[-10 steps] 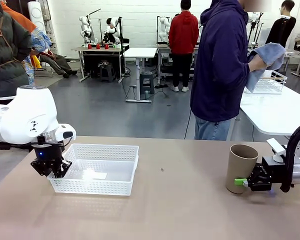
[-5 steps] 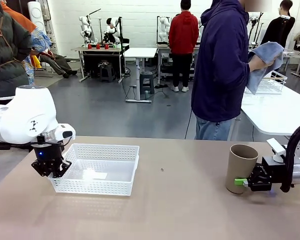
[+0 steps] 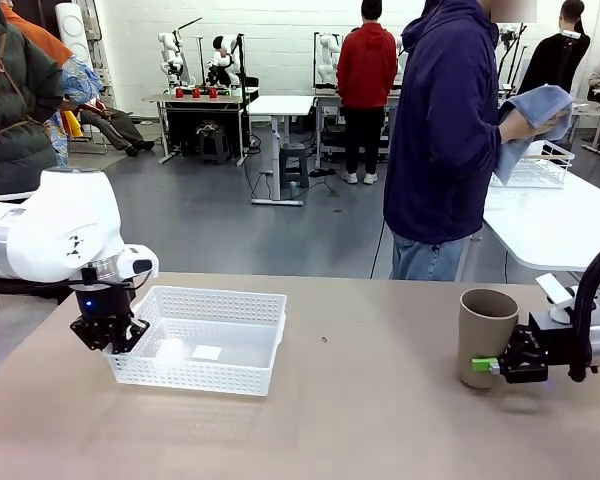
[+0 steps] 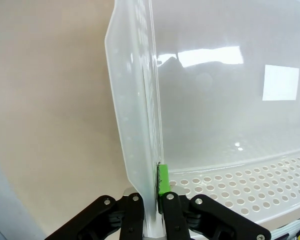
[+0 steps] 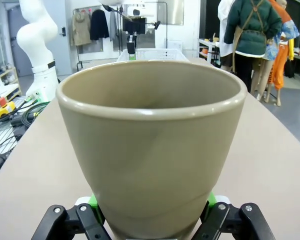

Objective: Clean and organize the cups into the basket.
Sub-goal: Pick up the Organizing basket and move it to the center of the table, then pick up the Reusable plastic cup from the right side of the table and place it inside the Organizing basket.

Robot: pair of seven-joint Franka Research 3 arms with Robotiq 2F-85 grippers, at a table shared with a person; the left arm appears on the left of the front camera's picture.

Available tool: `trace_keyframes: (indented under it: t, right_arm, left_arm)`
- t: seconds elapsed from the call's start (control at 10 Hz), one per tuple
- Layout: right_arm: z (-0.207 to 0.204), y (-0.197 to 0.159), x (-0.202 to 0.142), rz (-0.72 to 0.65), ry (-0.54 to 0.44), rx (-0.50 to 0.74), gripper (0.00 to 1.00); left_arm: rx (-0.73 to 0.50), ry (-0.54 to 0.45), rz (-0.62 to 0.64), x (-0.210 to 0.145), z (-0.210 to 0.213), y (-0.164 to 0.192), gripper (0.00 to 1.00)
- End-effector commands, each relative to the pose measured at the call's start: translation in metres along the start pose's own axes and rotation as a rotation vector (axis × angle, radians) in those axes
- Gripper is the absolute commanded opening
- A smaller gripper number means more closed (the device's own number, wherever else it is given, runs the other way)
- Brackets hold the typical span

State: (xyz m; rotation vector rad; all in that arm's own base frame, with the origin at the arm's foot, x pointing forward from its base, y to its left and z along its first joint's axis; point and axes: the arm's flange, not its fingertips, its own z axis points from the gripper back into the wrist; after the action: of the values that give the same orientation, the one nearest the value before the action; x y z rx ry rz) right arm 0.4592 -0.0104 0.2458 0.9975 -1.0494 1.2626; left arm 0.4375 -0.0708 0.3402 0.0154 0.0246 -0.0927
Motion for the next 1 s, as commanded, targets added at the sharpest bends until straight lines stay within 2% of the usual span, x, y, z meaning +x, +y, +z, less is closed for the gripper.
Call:
trace_keyframes:
  t: [0.0,0.2,0.5,0.8,0.9]
  right_arm:
    - [0.009,0.010,0.062,-0.006,0.073,-0.041,0.24]
    - [0.023,0.002,0.118,0.009,0.066,-0.106,0.24]
    - [0.039,-0.009,0.174,0.024,0.010,-0.181,0.24]
    - [0.054,-0.009,0.205,0.020,-0.041,-0.258,0.24]
    - [0.051,-0.009,0.192,0.045,0.001,-0.186,0.24]
  left_arm:
    - [-0.017,0.008,-0.002,0.007,0.017,-0.031,0.00]
    - [0.012,0.022,-0.025,0.019,0.026,-0.066,0.00]
    - [0.003,0.054,-0.007,0.035,0.028,-0.115,0.00]
    - [0.024,0.060,0.076,0.044,0.017,-0.165,0.00]
    - [0.040,0.056,0.069,0.044,0.016,-0.180,0.00]
